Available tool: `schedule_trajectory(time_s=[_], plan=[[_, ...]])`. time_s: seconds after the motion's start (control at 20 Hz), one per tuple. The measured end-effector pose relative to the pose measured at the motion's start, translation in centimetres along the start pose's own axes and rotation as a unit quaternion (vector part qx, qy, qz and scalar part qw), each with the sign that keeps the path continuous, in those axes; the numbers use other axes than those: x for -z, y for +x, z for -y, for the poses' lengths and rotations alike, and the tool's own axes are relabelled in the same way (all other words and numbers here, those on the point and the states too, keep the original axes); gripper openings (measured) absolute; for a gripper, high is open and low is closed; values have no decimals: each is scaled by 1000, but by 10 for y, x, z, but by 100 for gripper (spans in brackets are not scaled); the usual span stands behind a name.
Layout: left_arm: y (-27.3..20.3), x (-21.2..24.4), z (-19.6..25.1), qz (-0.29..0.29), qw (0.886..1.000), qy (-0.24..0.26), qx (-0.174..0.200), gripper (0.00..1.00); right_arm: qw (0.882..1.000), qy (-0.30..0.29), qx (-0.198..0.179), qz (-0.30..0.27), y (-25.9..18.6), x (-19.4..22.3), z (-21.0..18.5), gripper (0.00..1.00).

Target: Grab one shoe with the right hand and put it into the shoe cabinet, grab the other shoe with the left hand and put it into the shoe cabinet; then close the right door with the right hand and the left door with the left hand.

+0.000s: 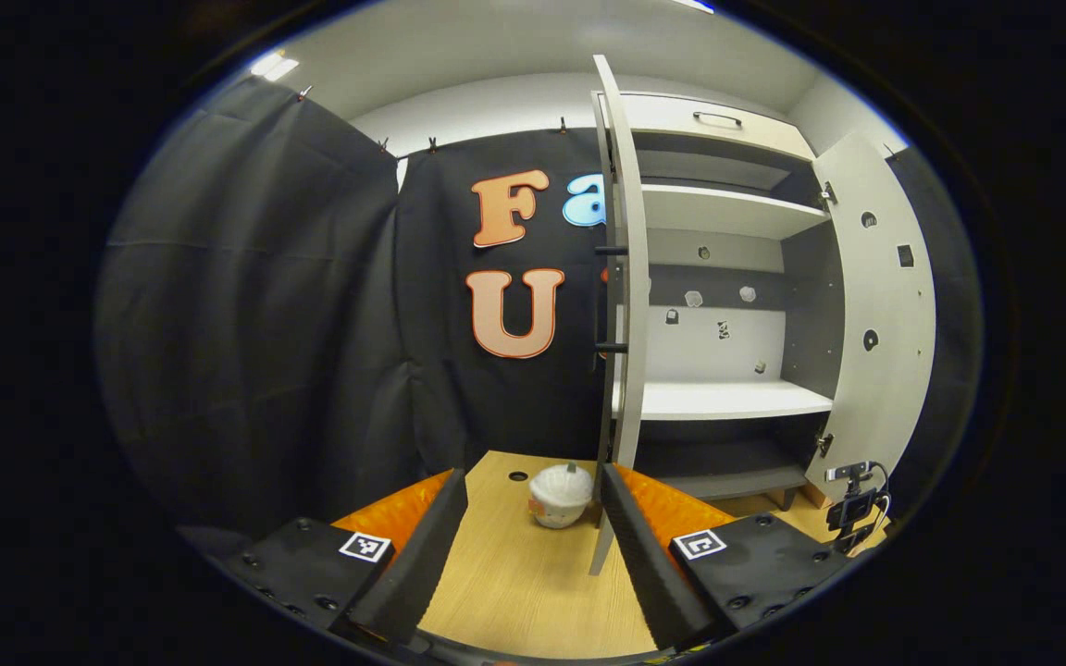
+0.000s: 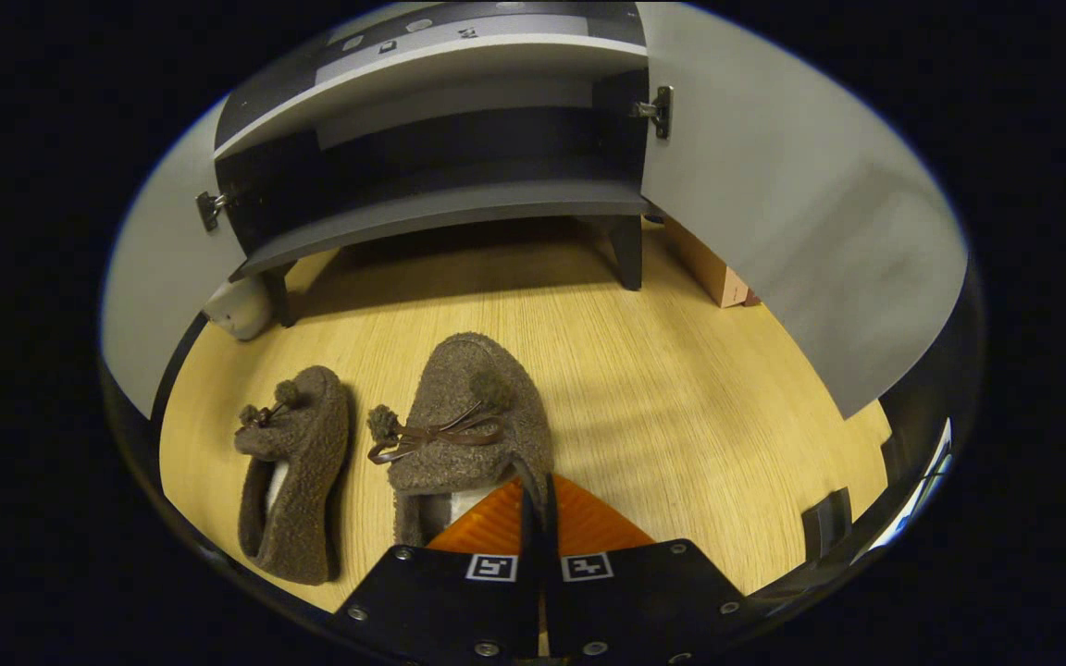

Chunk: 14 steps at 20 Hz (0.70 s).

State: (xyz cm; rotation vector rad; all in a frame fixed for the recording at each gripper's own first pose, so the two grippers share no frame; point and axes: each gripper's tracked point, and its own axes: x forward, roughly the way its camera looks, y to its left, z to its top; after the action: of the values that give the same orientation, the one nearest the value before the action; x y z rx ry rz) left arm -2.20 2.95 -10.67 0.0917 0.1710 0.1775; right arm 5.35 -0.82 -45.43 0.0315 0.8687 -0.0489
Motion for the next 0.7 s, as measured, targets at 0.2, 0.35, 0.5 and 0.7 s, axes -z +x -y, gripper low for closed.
schedule_trajectory(time_s=[0.2,0.35,0.5,0.7], plan=[[-2,0,-2,3,1000,-10,9,96,999,6,-34,38,-38,-30,-32,3],[-3,-1,-7,9,1000,-12,11,94,997,0,-48,66,-69,-66,-41,3],[-3,-3,-14,13,1000,-17,10,94,994,-5,-55,93,-102,-110,-51,2],[-4,-4,-21,20,1000,-16,6,94,988,11,-78,133,-135,-171,-65,2]])
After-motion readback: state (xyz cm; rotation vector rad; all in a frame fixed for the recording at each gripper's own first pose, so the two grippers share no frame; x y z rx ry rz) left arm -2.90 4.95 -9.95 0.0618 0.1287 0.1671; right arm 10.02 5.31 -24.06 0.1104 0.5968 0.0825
